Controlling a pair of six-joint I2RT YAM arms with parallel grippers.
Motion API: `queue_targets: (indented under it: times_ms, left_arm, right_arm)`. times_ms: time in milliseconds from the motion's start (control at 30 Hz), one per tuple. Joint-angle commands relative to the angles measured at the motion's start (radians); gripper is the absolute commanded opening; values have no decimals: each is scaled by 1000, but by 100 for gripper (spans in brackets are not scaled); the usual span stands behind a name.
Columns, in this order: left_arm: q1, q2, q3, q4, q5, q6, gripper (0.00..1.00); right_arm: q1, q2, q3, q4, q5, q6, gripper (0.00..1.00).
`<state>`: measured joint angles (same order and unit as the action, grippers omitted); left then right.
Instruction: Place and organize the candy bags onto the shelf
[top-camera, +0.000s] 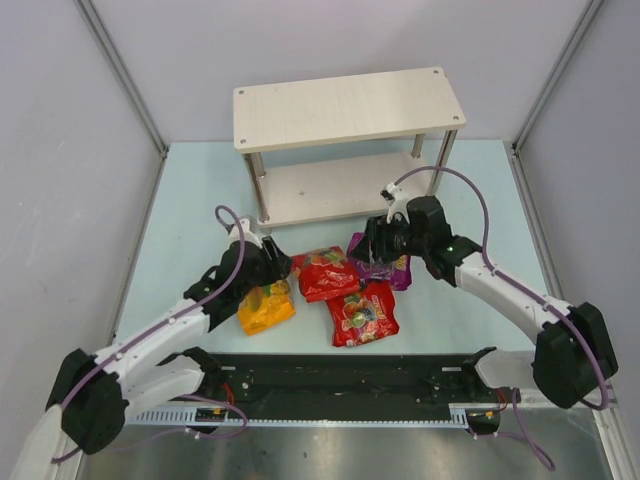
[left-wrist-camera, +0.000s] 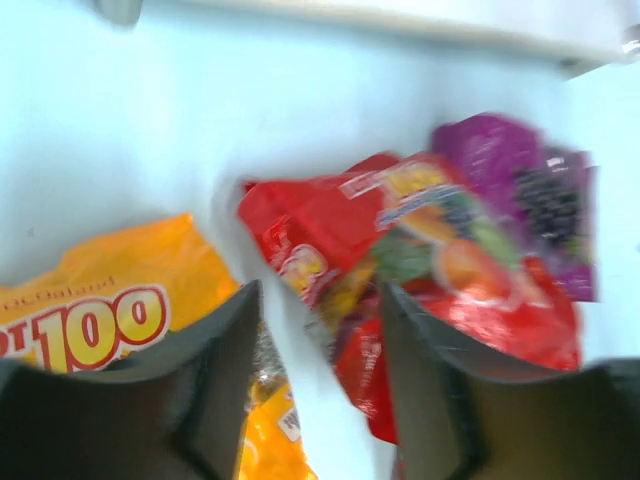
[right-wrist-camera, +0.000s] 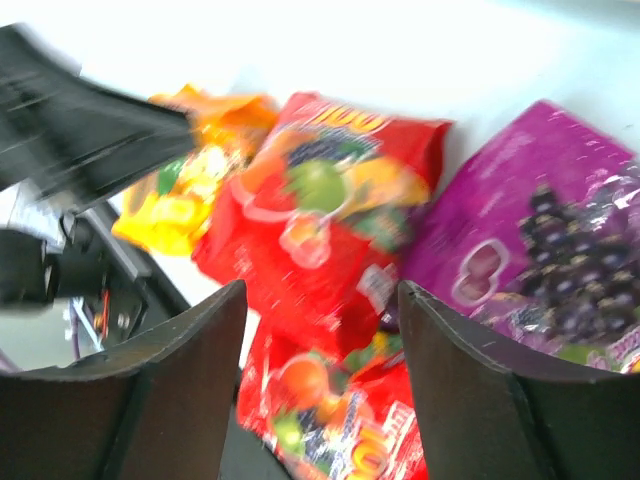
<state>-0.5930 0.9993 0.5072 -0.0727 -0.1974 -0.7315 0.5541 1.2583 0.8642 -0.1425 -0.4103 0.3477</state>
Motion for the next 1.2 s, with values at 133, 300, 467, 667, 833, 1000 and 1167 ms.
queue_targets:
  times_ms: [133, 300, 467, 667, 833, 1000, 1167]
  left_arm:
    - [-4, -16, 105, -10, 117, 32, 81]
    - [-63, 5, 131, -7, 99, 35, 100]
    - [-74, 21, 139, 4, 105, 30, 100]
    - [-73, -13, 143, -22, 78, 15, 100]
    - [-73, -48, 142, -39, 33, 18, 100]
    - [-73, -51, 145, -48, 23, 9, 100]
    - [-70, -53, 142, -32, 26, 3, 100]
  right_arm:
    - [-34, 156, 10, 98, -36, 85, 67]
    - [-43, 153, 10, 73, -18, 79, 67]
    - [-54, 154, 10, 103, -21, 82, 67]
    - [-95, 153, 12, 93, 2, 89, 75]
    - [-114, 118, 12, 81, 79, 71, 100]
    - [-118, 90, 12, 44, 195, 70, 100]
    - [-126, 72, 12, 58, 200, 60, 97]
